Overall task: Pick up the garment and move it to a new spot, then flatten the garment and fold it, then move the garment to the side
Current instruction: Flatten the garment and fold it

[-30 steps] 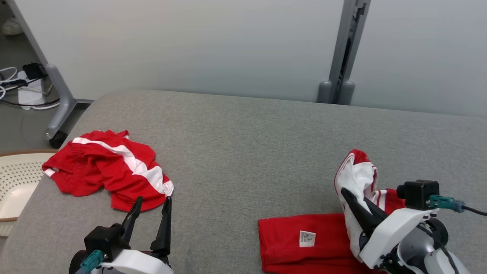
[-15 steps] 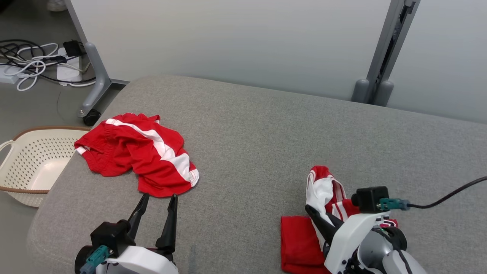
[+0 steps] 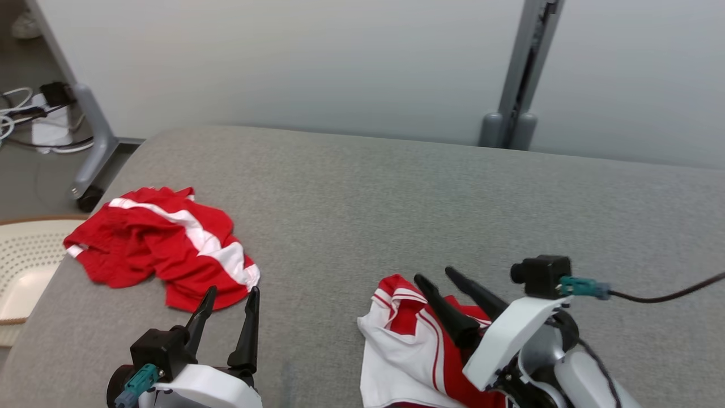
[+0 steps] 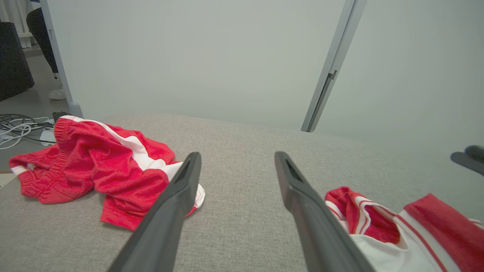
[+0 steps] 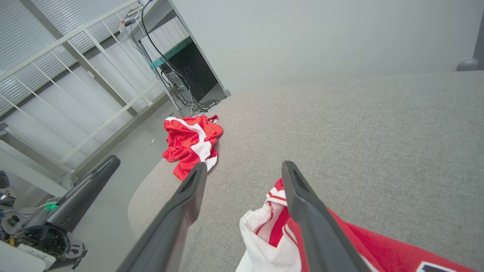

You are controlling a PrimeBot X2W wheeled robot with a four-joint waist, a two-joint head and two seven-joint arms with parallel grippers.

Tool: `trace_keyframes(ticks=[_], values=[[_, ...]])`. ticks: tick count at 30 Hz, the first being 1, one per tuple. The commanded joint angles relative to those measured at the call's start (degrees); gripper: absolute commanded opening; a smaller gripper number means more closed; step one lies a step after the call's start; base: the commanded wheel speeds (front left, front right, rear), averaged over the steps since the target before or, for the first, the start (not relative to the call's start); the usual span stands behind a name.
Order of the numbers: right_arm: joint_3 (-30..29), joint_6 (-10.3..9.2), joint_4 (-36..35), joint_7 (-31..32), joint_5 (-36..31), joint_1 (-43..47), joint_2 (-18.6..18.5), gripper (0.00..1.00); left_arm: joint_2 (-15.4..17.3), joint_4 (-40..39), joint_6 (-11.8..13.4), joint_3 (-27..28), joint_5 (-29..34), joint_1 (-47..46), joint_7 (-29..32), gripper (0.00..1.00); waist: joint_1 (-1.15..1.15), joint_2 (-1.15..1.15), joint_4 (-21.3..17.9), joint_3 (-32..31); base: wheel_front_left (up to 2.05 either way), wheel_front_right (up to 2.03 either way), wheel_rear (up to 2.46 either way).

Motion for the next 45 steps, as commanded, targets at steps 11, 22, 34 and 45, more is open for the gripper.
trace_keyframes(ticks=[11,22,34,45], values=[[-15.0,0.01,-12.8,-5.2,-1.4,3.7,-6.7,1.00,0.5,-1.4,1.2,1.1,-0.2,1.0,-0.5,1.00,0.00,0.00,-6.5,-2.3,0.00,0.00,0.00],[-26.9,0.01,-13.4,-2.6,-7.9,10.9,-6.8,1.00,1.1,-2.9,1.5,2.5,0.5,1.3,-1.0,1.00,0.00,0.00,-6.7,-2.1,0.00,0.00,0.00],[-20.7,0.01,3.9,2.5,-12.5,8.8,-3.9,0.00,0.7,-2.4,0.9,1.8,0.1,0.4,-0.8,1.00,0.00,0.00,-2.6,-1.3,0.00,0.00,0.00],[-12.0,0.01,12.3,1.6,-10.0,5.7,-0.1,0.00,1.0,-1.8,0.5,1.7,-0.3,0.2,-0.7,1.00,0.00,0.00,1.0,-1.2,0.00,0.00,0.00]])
